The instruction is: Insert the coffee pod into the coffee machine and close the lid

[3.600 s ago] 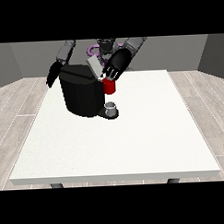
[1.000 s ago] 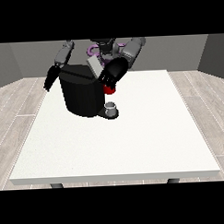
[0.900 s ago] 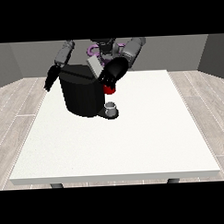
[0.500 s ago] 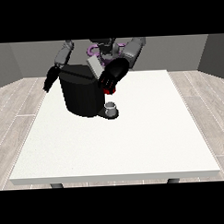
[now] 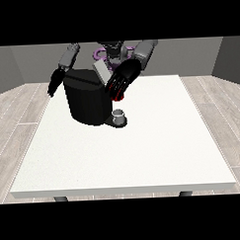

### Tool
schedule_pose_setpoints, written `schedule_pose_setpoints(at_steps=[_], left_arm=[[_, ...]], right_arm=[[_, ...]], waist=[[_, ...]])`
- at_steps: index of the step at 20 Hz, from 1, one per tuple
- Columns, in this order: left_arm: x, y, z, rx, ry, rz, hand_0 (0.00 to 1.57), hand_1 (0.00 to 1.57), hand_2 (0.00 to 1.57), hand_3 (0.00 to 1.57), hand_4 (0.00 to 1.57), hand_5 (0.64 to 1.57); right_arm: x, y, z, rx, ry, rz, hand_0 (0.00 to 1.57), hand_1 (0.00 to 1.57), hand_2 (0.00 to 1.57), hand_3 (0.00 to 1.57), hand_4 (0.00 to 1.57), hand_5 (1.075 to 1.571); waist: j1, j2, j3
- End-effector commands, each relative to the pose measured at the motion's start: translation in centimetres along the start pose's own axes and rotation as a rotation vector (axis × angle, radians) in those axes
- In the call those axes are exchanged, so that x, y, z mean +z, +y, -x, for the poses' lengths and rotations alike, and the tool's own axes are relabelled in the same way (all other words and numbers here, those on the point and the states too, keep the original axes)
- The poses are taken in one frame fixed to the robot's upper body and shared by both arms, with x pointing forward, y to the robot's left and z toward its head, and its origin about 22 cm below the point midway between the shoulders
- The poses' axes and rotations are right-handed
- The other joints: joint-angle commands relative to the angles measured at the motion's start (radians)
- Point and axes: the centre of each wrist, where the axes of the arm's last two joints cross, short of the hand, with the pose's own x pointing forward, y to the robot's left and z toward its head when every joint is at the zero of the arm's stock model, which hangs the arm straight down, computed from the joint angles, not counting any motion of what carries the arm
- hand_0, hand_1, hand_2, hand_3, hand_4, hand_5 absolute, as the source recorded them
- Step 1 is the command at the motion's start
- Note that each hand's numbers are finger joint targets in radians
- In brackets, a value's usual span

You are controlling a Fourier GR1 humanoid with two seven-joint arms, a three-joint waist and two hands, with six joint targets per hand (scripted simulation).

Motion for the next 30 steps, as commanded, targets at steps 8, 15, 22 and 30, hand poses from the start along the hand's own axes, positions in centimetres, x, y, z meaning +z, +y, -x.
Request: schedule_pose_setpoints(at_steps=[8, 15, 22, 30], left_arm=[[2.0, -11.8, 0.1, 0.151, 0.042, 0.252, 0.00, 0.00, 0.00, 0.00, 0.00, 1.571], [6.0, -20.4, 1.1, 0.738, 0.063, 0.142, 0.00, 0.00, 0.00, 0.00, 0.37, 1.571], [13.7, -31.7, -0.4, 1.186, 0.269, 0.173, 0.00, 0.00, 0.00, 0.00, 0.39, 1.571], [16.8, -34.1, -1.4, 1.242, 0.328, 0.260, 0.00, 0.00, 0.00, 0.00, 0.39, 1.571]], right_arm=[[6.0, -0.3, 8.3, -0.037, 0.228, 0.030, 0.00, 0.00, 0.00, 0.00, 0.00, 1.571], [9.2, -2.4, 10.6, -0.035, 0.314, 0.041, 0.00, 0.00, 0.00, 0.00, 0.00, 1.571], [7.7, -1.2, 8.0, -0.127, 0.228, -0.016, 0.00, 0.00, 0.00, 0.00, 0.00, 1.571], [4.2, -4.5, 4.6, -0.029, 0.168, -0.090, 0.00, 0.00, 0.00, 0.00, 0.25, 1.571]], waist=[[0.148, -0.252, -0.0029], [0.228, -0.429, -0.0062], [0.370, -0.594, -0.0047], [0.463, -0.653, -0.0033]])
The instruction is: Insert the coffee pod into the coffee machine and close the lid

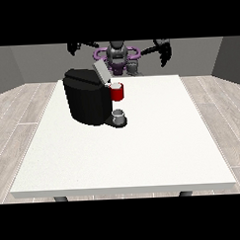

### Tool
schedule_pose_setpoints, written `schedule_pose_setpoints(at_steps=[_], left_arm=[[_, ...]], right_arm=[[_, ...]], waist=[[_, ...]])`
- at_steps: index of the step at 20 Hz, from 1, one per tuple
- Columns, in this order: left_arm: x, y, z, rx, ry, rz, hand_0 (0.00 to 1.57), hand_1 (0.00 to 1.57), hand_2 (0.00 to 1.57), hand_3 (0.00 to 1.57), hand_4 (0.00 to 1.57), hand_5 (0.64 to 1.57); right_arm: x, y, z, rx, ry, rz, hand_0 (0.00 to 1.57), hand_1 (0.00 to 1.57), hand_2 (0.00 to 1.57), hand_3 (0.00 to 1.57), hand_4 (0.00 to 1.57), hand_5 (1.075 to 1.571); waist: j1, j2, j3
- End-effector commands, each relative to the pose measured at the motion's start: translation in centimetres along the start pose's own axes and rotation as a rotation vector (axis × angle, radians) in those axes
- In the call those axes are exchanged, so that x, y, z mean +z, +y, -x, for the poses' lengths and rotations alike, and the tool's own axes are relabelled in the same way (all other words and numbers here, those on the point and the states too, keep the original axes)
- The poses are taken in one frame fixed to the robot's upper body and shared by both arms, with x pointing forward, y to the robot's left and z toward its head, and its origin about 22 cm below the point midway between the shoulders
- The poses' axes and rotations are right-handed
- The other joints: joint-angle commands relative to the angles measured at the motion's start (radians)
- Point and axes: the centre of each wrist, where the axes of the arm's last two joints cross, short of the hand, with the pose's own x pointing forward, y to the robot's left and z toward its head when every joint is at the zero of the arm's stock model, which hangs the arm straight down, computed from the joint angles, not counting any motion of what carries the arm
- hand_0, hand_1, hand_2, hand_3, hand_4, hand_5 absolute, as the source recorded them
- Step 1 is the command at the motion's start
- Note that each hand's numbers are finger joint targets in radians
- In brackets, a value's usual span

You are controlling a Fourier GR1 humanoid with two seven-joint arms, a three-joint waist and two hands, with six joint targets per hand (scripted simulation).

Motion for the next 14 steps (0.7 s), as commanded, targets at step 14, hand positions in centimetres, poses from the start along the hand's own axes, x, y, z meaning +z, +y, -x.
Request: schedule_pose_setpoints(at_steps=[14], left_arm=[[0.0, -1.6, -4.9, 0.067, -0.117, 0.060, 0.00, 0.00, 0.00, 0.00, 0.39, 1.571]], right_arm=[[-6.0, -4.2, -4.1, -0.143, 0.052, 0.093, 0.00, 0.00, 0.00, 0.00, 0.09, 1.571]], waist=[[0.172, 0.127, 0.0010]])
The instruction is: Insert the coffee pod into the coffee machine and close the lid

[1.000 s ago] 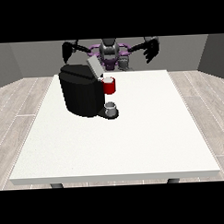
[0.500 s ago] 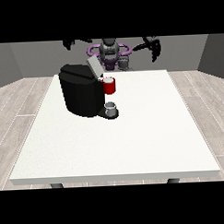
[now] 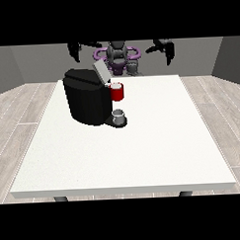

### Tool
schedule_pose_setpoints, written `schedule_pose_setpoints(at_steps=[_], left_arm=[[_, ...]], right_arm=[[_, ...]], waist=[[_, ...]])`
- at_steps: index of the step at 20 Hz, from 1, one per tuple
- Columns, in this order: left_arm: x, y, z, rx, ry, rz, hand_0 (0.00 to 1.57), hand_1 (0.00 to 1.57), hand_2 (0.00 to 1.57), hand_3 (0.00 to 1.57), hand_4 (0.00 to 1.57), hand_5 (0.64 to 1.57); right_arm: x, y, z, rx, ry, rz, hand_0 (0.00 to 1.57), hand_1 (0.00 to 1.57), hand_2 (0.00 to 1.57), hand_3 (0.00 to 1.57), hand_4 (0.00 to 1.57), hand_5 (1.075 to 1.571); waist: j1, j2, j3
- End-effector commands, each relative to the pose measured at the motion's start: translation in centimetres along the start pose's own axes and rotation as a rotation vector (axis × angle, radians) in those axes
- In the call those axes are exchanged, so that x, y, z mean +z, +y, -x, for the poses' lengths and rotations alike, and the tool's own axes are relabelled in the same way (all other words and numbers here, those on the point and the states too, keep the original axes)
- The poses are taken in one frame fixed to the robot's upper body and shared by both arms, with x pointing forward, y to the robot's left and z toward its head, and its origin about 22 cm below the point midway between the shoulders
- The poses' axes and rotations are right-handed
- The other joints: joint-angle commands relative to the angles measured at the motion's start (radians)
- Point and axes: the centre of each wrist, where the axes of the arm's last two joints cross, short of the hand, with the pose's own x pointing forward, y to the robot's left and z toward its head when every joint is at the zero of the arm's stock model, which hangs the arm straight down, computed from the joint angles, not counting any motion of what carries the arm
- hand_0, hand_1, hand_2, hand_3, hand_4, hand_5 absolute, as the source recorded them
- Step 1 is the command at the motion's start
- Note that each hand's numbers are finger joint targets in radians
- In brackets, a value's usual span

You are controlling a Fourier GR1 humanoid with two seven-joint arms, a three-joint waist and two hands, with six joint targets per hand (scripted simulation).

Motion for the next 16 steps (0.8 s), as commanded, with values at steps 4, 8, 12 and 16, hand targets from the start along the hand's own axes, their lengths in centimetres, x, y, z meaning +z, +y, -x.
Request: schedule_pose_setpoints(at_steps=[4, 8, 12, 16], left_arm=[[1.1, -0.8, -2.0, -0.028, -0.060, 0.009, 0.00, 0.00, 0.00, 0.00, 0.36, 1.571], [2.7, -0.3, -2.0, -0.019, -0.072, -0.063, 0.00, 0.00, 0.00, 0.00, 0.34, 1.571], [3.9, -2.0, -2.4, -0.030, -0.099, -0.068, 0.00, 0.00, 0.00, 0.00, 0.30, 1.571], [4.8, 2.8, -4.6, -0.051, -0.146, -0.089, 0.00, 0.00, 0.00, 0.00, 0.37, 1.571]], right_arm=[[-1.1, -3.1, 1.2, -0.060, 0.043, 0.057, 0.00, 0.00, 0.00, 0.00, 0.17, 1.571], [-2.1, 1.2, -0.6, -0.031, 0.035, -0.060, 0.00, 0.00, 0.00, 0.00, 0.00, 1.571], [-2.9, 2.1, -0.9, -0.027, 0.002, -0.061, 0.00, 0.00, 0.00, 0.00, 0.00, 1.571], [-3.5, 3.2, -2.4, -0.021, -0.051, -0.106, 0.00, 0.00, 0.00, 0.00, 0.00, 1.571]], waist=[[0.064, 0.067, 0.0003], [-0.007, 0.091, -0.0004], [-0.006, 0.125, -0.0003], [-0.040, 0.180, -0.0004]])
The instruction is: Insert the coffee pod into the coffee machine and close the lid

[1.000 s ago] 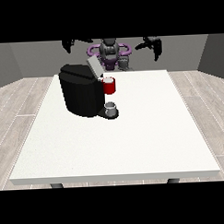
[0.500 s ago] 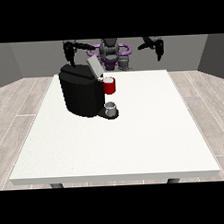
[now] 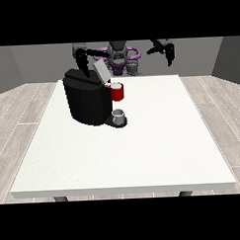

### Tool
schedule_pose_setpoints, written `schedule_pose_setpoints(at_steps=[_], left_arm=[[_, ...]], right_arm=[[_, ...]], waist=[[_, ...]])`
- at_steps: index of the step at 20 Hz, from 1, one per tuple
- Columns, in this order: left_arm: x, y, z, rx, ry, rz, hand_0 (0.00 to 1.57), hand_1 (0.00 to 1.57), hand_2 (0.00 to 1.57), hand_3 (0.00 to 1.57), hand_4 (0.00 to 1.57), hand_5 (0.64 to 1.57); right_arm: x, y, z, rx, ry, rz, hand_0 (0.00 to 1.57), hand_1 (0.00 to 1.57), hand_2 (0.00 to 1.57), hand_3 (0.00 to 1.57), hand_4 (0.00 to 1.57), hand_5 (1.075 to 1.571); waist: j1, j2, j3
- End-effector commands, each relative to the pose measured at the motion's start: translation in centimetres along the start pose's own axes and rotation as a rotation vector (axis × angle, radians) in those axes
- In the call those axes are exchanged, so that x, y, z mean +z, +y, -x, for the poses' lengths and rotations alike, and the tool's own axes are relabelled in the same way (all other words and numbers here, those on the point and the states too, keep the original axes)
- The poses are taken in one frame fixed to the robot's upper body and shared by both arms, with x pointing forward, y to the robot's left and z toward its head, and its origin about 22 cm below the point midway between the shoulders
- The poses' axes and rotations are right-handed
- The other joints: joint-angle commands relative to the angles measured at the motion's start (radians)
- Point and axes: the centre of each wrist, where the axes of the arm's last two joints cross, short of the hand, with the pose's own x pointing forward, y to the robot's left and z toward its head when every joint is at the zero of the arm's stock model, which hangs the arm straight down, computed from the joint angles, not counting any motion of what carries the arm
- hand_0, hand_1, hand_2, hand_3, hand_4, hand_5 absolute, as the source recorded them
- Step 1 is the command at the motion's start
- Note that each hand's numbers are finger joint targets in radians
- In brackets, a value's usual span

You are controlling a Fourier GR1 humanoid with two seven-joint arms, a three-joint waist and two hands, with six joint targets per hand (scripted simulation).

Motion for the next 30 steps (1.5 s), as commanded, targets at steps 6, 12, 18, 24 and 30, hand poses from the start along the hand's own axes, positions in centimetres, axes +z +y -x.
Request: schedule_pose_setpoints(at_steps=[6, 12, 18, 24, 30], left_arm=[[0.7, 1.8, -2.4, -0.016, -0.069, -0.062, 0.00, 0.00, 0.00, 0.00, 0.36, 1.571], [1.6, 2.1, -3.2, -0.065, -0.095, -0.069, 0.00, 0.00, 0.00, 0.00, 0.32, 1.571], [1.7, 1.8, -3.0, -0.061, -0.036, -0.070, 0.00, 0.00, 0.00, 0.00, 0.36, 1.571], [2.6, 2.5, -1.6, -0.060, -0.046, -0.060, 0.00, 0.00, 0.00, 0.00, 0.37, 1.571], [1.1, 1.6, -2.7, -0.079, -0.061, -0.050, 0.00, 0.00, 0.00, 0.00, 0.33, 1.571]], right_arm=[[-1.7, 3.3, -2.4, 0.043, -0.102, -0.084, 0.00, 0.00, 0.00, 0.00, 0.07, 1.571], [-3.0, 2.5, -5.0, 0.077, -0.153, -0.069, 0.00, 0.00, 0.00, 0.00, 0.16, 1.571], [-3.2, 6.1, -7.1, 0.165, -0.153, -0.149, 0.00, 0.00, 0.00, 0.00, 0.12, 1.571], [-3.4, 7.0, -9.7, 0.173, -0.226, -0.181, 0.00, 0.00, 0.00, 0.00, 0.00, 1.571], [-3.0, 9.9, -12.2, 0.280, -0.275, -0.200, 0.00, 0.00, 0.00, 0.00, 0.10, 1.571]], waist=[[-0.036, 0.110, -0.0001], [-0.015, 0.146, -0.0001], [-0.007, 0.102, -0.0002], [0.017, 0.149, -0.0005], [0.047, 0.139, -0.0012]])
